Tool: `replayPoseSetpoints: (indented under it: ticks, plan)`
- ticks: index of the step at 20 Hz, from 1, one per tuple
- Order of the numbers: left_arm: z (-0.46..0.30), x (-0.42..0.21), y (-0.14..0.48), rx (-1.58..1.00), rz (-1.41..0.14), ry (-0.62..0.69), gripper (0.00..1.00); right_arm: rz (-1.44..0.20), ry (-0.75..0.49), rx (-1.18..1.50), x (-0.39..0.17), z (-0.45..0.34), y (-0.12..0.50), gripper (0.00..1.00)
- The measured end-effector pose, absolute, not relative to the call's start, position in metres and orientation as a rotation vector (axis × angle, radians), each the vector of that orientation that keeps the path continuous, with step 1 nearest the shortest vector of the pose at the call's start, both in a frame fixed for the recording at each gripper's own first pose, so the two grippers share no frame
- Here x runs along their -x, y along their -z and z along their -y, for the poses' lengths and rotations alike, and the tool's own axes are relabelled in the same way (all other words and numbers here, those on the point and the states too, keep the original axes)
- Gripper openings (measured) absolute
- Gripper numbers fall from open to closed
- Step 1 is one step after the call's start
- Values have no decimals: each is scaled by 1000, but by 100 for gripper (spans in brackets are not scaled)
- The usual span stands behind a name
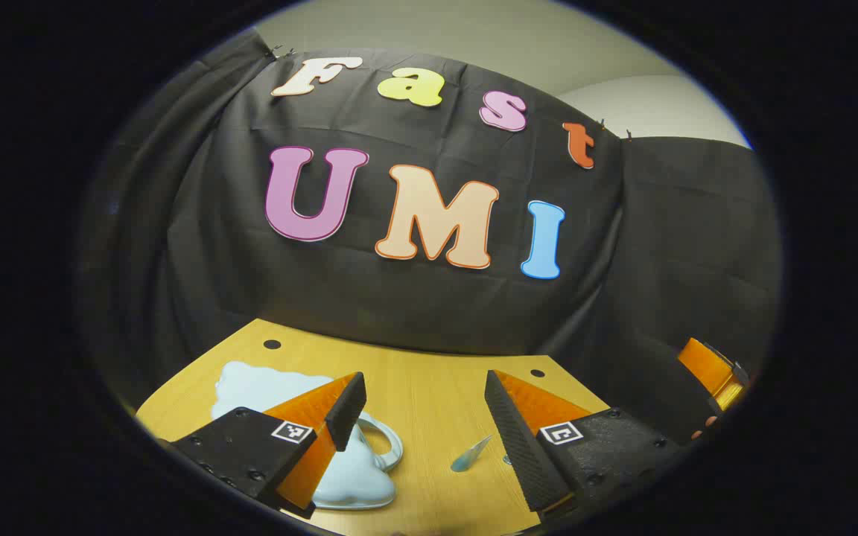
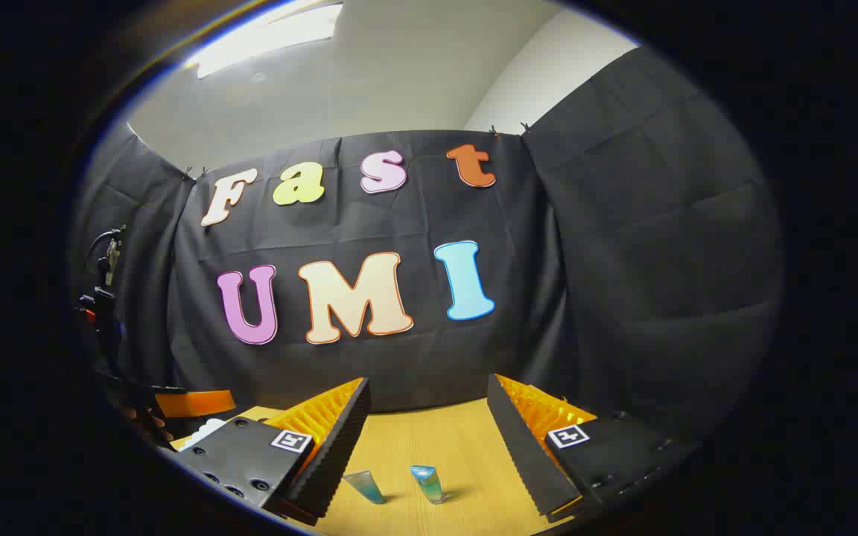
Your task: First open the suitcase, pack the skin care products into it, and then close the suitcase.
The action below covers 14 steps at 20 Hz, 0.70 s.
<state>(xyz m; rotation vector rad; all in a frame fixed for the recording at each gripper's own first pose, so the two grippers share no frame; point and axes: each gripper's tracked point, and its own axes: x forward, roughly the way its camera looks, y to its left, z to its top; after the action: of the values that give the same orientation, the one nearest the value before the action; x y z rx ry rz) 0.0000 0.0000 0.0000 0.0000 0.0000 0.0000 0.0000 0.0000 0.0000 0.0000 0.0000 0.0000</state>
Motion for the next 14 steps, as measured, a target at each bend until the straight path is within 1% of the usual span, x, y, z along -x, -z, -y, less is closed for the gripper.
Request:
replayPoseSetpoints:
  ticks: [4, 5, 6, 9, 13, 14]
  plan:
    - [-9, -11, 18, 46, -102, -39, 95, -29, -31, -25, 1, -6, 9, 99]
    - [-13, -13, 25, 68, -143, -48, 91, -39, -37, -23, 1, -7, 13, 99]
    - [-14, -15, 32, 100, -185, -45, 94, -49, -44, -18, -1, -8, 17, 99]
    - [-25, -26, 47, 166, -299, -70, 94, -85, -69, -15, 0, -12, 29, 99]
    - [-33, -49, 59, 171, -403, -78, 95, -131, -86, -35, -1, -11, 44, 98]
    - [-33, -56, 63, 176, -436, -71, 91, -141, -86, -41, -1, -10, 47, 98]
